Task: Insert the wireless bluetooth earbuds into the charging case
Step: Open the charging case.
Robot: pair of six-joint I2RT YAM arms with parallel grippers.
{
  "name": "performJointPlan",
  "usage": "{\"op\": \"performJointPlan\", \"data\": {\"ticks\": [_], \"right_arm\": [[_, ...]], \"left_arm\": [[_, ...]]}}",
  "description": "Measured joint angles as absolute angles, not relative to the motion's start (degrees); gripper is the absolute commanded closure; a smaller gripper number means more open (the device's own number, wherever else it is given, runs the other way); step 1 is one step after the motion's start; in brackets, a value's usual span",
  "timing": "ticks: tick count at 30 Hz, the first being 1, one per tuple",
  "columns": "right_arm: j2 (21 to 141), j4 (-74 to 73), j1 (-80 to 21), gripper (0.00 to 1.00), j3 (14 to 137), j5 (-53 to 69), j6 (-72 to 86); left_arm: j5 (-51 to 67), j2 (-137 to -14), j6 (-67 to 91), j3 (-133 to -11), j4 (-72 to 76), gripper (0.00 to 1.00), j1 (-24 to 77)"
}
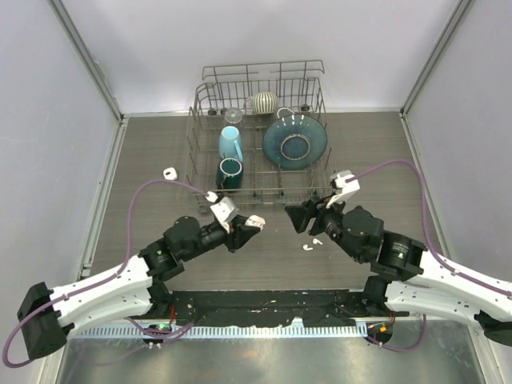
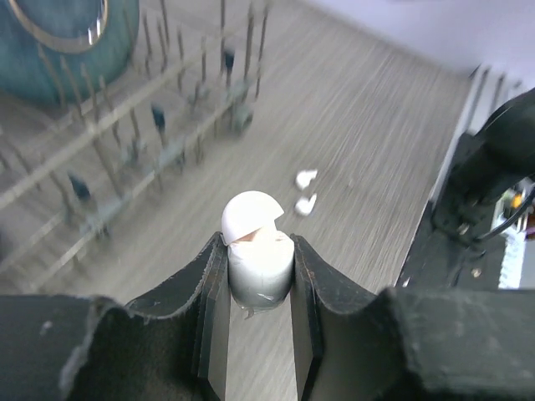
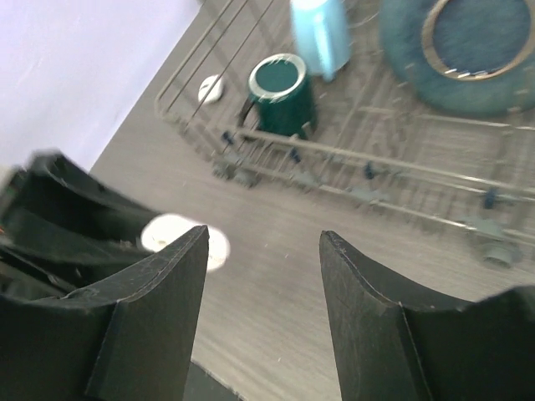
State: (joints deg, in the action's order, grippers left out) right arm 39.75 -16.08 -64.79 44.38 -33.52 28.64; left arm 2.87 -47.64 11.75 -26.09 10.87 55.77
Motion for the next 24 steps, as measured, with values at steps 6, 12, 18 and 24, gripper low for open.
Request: {"op": "performJointPlan", "data": {"ticks": [6, 12, 18, 24], "right_arm": [[47.7, -14.6, -64.3, 0.41, 47.4, -17.8, 24.8], [52.9, -13.4, -63.7, 0.42, 51.6, -8.9, 20.1], [53.3, -13.5, -63.5, 0.45, 53.0, -7.7, 17.2], [53.1, -14.0, -61.6, 0.45, 53.3, -5.4, 16.4]], "left_arm": [[7.1, -39.4, 7.3, -22.7, 22.8, 1.00, 55.8], [9.3, -37.8, 4.9, -22.2, 27.7, 1.00, 55.5], [10.8, -37.9, 3.8, -22.3, 29.4, 1.00, 55.3], [13.2, -38.0, 2.9, -22.7, 29.3, 1.00, 54.8]]}}
